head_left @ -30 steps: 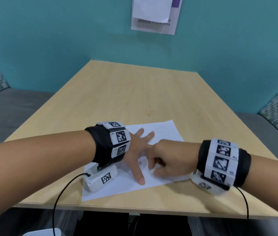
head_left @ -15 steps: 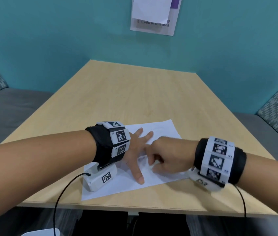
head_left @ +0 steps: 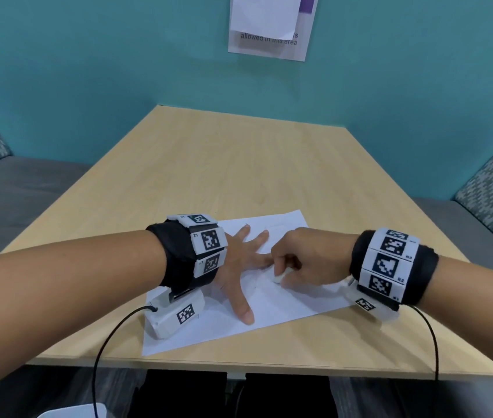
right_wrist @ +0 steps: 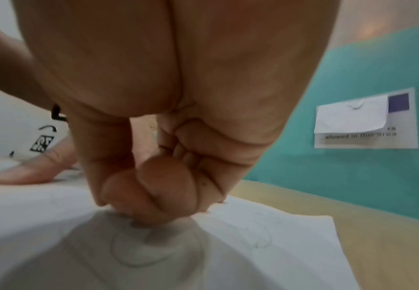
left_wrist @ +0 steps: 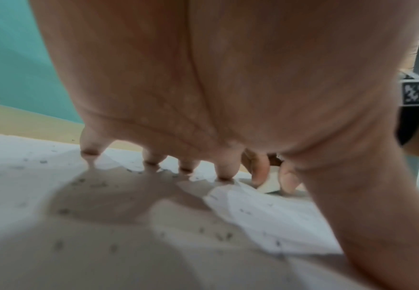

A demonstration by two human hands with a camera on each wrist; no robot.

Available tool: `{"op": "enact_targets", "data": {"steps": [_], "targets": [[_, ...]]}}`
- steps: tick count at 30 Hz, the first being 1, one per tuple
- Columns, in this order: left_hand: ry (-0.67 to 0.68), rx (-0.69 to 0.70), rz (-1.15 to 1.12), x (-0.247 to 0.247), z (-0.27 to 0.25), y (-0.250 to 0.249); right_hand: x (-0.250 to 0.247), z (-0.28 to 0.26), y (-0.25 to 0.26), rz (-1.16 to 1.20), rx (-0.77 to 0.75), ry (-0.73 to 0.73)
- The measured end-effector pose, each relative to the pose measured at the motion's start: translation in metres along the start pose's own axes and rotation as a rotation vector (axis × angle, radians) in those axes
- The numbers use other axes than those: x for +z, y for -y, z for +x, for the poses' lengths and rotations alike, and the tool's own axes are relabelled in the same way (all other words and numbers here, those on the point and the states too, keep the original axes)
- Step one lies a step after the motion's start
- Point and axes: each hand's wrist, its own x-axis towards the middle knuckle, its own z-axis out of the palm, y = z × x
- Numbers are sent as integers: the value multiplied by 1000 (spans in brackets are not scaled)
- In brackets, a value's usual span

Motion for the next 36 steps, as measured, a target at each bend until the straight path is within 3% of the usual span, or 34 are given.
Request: {"op": "enact_targets", "data": {"steps": [5, 9, 14, 18, 22, 27, 32, 36], "targets": [[-42, 51, -45, -4, -6, -4, 12, -7, 16, 26, -112, 92], [-9, -2, -12, 0, -2, -1, -2, -3, -3, 10, 14, 4], [-7, 44, -7, -5, -5, -3, 13, -10, 21, 41, -120, 84], [0, 7, -11, -2, -3, -2, 1, -3, 3, 21, -1, 10], [0, 46, -33, -4, -3, -1, 15, -7, 25, 60, -126, 84], [-9, 9, -10, 0, -2, -1, 1, 0, 0, -4, 13, 0], [3, 28, -23, -2, -2, 1, 11, -4, 20, 43, -99, 71], [1, 0, -15, -3, -5, -2, -4, 1, -7, 1, 43, -16]]}}
